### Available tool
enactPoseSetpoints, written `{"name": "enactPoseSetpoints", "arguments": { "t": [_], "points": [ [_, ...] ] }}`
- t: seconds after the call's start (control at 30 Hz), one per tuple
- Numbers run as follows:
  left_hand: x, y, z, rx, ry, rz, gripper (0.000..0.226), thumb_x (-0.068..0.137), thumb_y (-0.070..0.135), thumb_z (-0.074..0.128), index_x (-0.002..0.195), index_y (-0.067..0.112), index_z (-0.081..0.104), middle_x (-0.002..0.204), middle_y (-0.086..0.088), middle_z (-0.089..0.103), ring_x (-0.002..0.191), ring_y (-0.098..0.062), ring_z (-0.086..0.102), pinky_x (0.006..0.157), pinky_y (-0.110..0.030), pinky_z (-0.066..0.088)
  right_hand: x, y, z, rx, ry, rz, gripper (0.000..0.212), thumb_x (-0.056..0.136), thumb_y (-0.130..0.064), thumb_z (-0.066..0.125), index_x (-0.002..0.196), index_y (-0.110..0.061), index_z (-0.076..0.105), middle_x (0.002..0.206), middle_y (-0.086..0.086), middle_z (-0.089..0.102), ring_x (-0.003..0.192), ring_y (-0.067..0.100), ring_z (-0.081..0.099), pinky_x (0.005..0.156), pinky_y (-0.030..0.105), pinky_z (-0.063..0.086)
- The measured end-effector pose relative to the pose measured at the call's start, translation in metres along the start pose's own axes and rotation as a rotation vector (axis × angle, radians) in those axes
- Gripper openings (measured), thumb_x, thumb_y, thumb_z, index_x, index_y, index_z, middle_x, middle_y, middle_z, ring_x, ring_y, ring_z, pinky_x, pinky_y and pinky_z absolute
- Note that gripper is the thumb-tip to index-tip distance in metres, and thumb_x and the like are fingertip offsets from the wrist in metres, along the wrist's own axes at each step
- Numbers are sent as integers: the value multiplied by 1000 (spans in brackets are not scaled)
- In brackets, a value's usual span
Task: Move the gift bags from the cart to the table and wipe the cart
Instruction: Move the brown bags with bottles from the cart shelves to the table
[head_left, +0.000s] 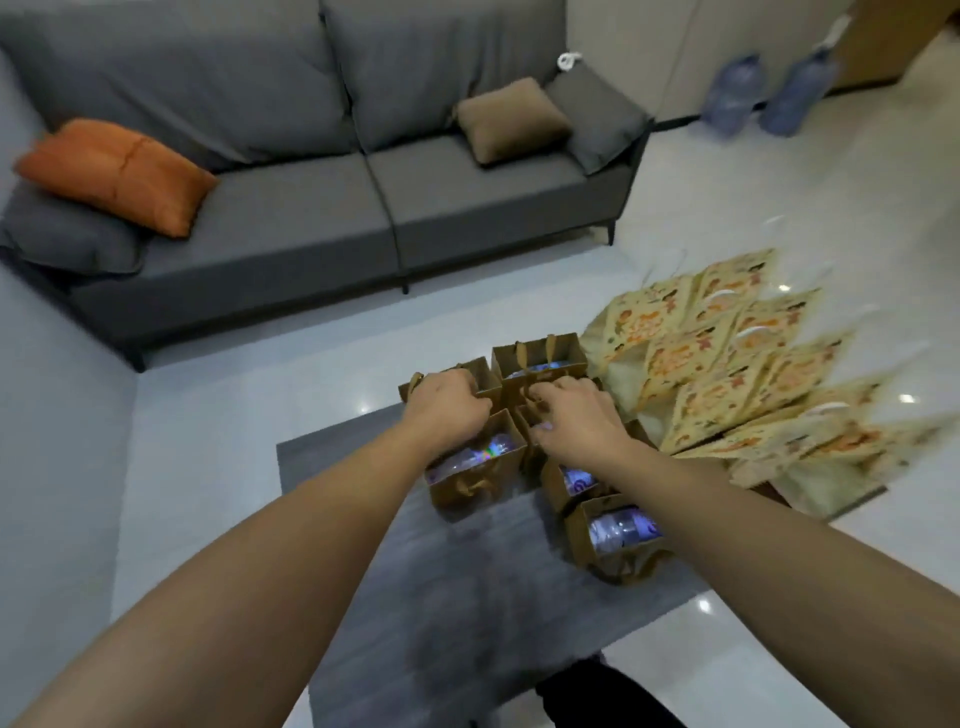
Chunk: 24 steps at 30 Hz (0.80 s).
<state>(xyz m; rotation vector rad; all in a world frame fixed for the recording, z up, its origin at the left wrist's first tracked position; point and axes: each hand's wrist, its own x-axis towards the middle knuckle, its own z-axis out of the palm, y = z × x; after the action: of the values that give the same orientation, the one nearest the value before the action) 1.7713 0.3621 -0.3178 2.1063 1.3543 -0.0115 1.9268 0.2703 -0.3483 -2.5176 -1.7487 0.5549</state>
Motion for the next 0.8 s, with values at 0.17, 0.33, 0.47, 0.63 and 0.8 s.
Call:
{"name": "enactPoseSetpoints", "arguments": {
  "t": [0.17,0.33,0.47,0.63,0.8],
  "points": [
    [-14,71,11,85,-48,246,20,93,33,59,104,19,67,98,-1,66,87,-18,60,66,-31,46,-72,36,-31,48,127,211,55,89,-40,59,143,-30,50,131,8,56,124,33,49,101,41,41],
    [-48,178,37,191,-107,527,41,96,36,55,131,17,60,121,-7,66,104,-23,62,81,-33,51,-159,95,-63,104,257,432,61,92,-44,61,148,-26,44,139,7,51,131,33,44,106,46,40],
    [-93,258,69,249,-180,752,50,97,40,54,141,16,53,126,-10,65,113,-27,62,87,-34,50,-232,149,-77,150,380,606,62,90,-45,61,147,-27,45,140,7,53,131,32,47,105,44,42],
    [-155,344,127,358,-238,973,49,97,37,56,141,14,53,126,-13,66,111,-29,64,89,-34,52,-327,213,-71,228,493,811,60,90,-44,60,146,-28,46,137,8,54,126,33,48,103,44,43],
    [-222,422,211,453,-297,1155,49,97,35,57,142,14,53,134,-12,60,122,-29,57,97,-34,45,-423,288,-46,285,545,994,60,94,-43,60,149,-27,43,144,7,51,130,31,47,106,43,41]
  ]
}}
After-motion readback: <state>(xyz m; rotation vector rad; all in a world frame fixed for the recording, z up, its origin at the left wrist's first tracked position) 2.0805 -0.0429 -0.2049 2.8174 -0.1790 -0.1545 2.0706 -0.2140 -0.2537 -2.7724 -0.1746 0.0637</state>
